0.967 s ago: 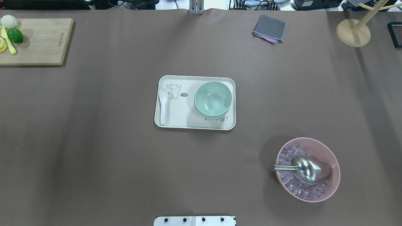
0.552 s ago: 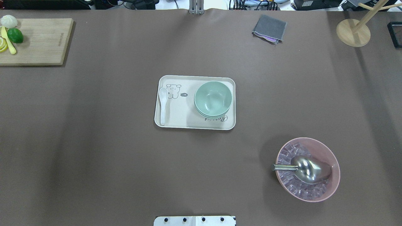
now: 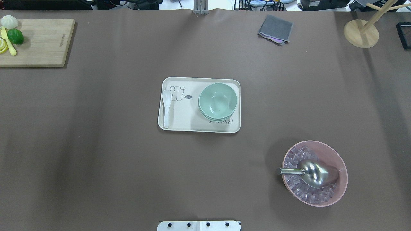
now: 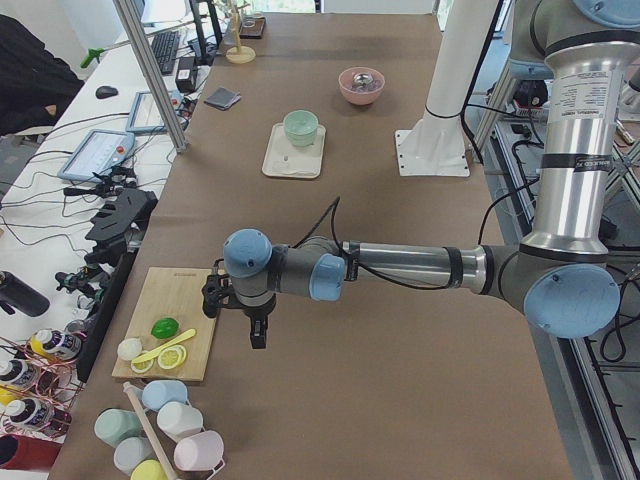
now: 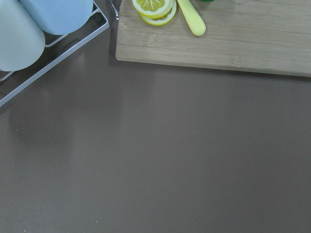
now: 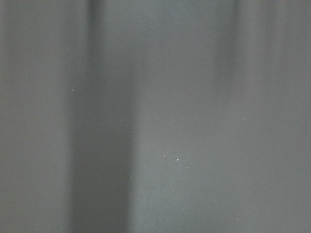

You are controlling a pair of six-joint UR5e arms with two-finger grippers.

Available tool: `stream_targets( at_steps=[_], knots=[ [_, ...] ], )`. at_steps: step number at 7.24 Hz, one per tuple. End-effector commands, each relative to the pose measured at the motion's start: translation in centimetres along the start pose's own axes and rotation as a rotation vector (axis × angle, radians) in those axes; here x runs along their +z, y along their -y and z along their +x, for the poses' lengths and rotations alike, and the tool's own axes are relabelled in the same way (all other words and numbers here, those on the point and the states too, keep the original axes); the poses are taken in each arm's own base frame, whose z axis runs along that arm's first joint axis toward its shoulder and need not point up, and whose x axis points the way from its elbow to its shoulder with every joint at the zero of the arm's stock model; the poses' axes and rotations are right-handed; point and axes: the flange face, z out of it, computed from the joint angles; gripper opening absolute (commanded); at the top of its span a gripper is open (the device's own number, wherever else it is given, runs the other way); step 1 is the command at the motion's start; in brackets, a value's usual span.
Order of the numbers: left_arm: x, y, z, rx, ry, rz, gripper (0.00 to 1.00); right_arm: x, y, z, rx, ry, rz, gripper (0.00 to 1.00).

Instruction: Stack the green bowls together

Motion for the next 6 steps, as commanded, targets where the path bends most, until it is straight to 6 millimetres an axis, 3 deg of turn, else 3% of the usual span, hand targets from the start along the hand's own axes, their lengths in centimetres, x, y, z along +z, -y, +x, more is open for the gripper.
stream_targets(
  at_steps=[1,3,6],
  knots=[
    [0.0,0.0,-0.1,-0.001,0.000,0.000,0.98,-2.0,1.9,-1.7,0.011,-0.010,0.074,1.00],
    [0.1,-0.1,-0.1,-0.002,0.002,-0.001,0.98,-2.9,2.9,-2.5,0.000,-0.005,0.087,1.00],
    [0.2,0.0,-0.4,-0.006,0.008,-0.003,0.98,-2.5,2.9,-2.3,0.006,-0.004,0.079,1.00]
  ],
)
